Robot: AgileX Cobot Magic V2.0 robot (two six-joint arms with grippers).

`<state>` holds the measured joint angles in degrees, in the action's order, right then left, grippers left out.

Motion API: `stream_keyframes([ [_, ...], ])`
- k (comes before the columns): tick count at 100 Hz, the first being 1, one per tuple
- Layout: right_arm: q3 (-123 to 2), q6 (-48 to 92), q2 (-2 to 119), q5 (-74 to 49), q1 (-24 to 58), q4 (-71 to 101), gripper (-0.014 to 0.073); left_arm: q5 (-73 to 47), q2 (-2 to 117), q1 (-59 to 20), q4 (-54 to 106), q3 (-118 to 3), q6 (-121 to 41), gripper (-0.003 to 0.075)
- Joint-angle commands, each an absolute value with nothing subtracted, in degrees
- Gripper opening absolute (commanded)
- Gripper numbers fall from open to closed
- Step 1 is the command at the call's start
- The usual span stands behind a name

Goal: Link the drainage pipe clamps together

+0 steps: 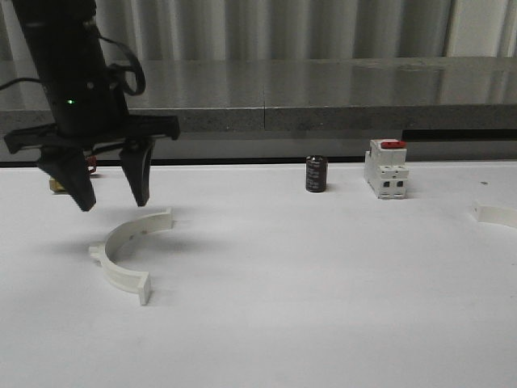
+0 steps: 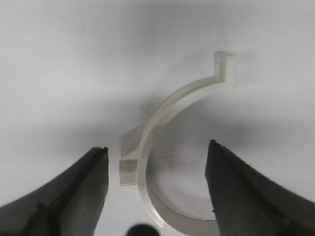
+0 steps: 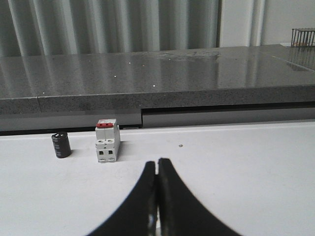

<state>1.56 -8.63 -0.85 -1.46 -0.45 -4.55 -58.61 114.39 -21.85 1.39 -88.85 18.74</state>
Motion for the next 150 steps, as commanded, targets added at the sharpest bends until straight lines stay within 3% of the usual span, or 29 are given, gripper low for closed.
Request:
stream_keyframes([
  [1,0.60,-8.52,-1.72,3.48,-0.16,-4.80,-0.0066,-59.48,108.54,-22.37,0.48,-91.76,18.15,0.0354],
  [18,0.60,-8.52,-1.72,3.48,-0.16,-4.80,-0.0066,-60.41,103.90,-20.31,-0.31,-91.42,14.63,-0.0024],
  [52,0.60,-8.52,-1.72,3.48,-0.16,-4.80,-0.0066,-59.07,91.62,-10.87,0.00,-85.55,8.76,-0.0021],
  [83,0.60,-8.52,-1.72,3.48,-0.16,-4.80,-0.0066,-50.31,74.71,-3.56,-0.31,-71.28,8.40,-0.0021],
  [127,0.60,-8.52,-1.72,3.48,-0.16,-4.80,-0.0066,-32.79,45.61,-3.00,-0.54,-45.53,8.14,-0.0021],
  [150,0.60,-8.52,-1.71,4.70,-0.16,-4.80,-0.0066,-31.32,29.91,-3.00,-0.54,-34.02,8.14,-0.0021],
])
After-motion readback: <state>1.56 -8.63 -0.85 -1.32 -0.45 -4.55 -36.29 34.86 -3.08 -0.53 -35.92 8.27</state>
